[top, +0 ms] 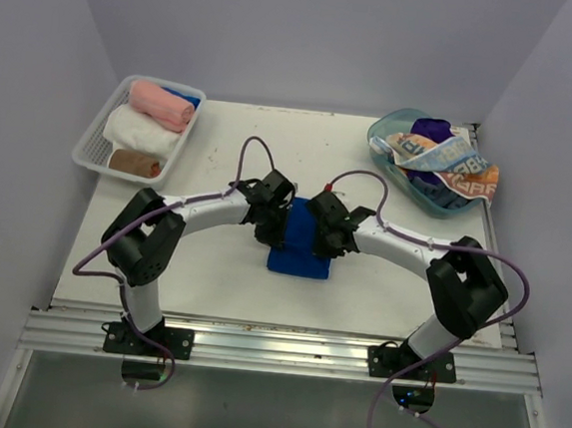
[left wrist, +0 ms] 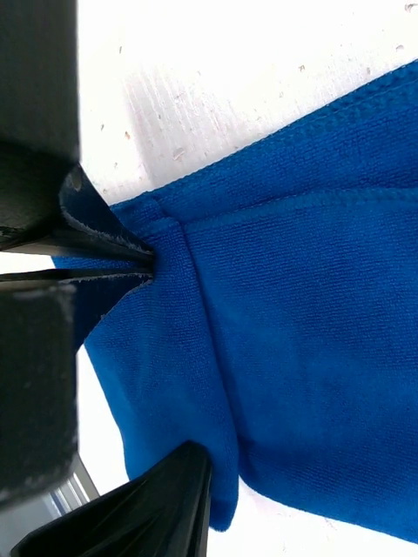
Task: Roll the towels
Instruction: Roll the towel
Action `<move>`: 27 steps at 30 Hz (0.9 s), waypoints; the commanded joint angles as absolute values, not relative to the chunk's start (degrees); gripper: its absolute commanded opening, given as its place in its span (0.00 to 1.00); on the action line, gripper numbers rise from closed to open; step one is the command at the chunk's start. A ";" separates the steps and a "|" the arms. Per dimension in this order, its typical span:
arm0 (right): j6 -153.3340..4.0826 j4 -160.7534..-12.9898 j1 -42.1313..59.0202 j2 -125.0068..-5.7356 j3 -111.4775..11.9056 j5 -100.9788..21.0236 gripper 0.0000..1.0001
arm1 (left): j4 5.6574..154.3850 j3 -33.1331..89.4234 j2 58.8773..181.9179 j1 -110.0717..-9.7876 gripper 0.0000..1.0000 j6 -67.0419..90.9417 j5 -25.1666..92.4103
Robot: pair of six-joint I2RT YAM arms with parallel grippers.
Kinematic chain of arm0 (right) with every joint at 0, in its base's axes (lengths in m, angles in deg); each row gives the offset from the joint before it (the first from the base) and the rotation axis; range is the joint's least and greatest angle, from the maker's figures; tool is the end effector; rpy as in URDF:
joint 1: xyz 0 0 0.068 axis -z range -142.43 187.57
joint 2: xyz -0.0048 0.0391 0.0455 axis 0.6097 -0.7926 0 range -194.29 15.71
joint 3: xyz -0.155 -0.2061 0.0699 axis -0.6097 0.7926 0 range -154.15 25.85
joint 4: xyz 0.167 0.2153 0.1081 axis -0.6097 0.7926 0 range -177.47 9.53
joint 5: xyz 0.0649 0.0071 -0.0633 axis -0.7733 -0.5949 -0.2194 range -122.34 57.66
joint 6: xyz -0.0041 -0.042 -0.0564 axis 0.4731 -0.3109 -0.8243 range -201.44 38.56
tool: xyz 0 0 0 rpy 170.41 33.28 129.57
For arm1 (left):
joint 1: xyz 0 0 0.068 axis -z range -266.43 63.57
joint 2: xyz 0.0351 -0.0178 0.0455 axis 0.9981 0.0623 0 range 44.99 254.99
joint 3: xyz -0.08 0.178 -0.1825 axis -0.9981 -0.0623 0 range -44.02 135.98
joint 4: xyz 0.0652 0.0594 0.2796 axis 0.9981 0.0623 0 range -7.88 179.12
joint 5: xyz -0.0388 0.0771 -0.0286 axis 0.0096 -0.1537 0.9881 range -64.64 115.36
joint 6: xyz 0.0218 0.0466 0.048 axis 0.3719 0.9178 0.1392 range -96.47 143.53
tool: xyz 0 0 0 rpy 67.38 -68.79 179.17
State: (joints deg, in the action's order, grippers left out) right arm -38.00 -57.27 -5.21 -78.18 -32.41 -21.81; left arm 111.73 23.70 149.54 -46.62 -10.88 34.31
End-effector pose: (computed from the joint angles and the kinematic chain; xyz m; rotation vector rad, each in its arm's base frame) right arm 0.2658 0.2316 0.1384 0.0689 2.7019 0.2137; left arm 0.2986 -0.2605 0.1245 0.1812 2.8525 -0.5381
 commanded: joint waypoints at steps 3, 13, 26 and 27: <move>-37.85 -54.69 -5.23 -64.75 -30.33 -20.38 0.21 | 111.12 23.04 141.95 -47.23 0.15 -8.90 32.30; -35.12 -56.43 -7.50 -54.25 -21.44 -23.54 0.27 | 109.99 11.89 130.43 -47.05 0.33 -12.24 35.91; -34.07 -58.64 -11.56 -63.30 -21.53 -21.88 0.45 | 101.20 3.18 132.61 -46.79 0.36 -16.28 39.86; -34.07 -58.81 -11.56 -63.83 -21.26 -21.88 0.48 | 100.50 3.00 132.97 -46.70 0.36 -16.20 40.04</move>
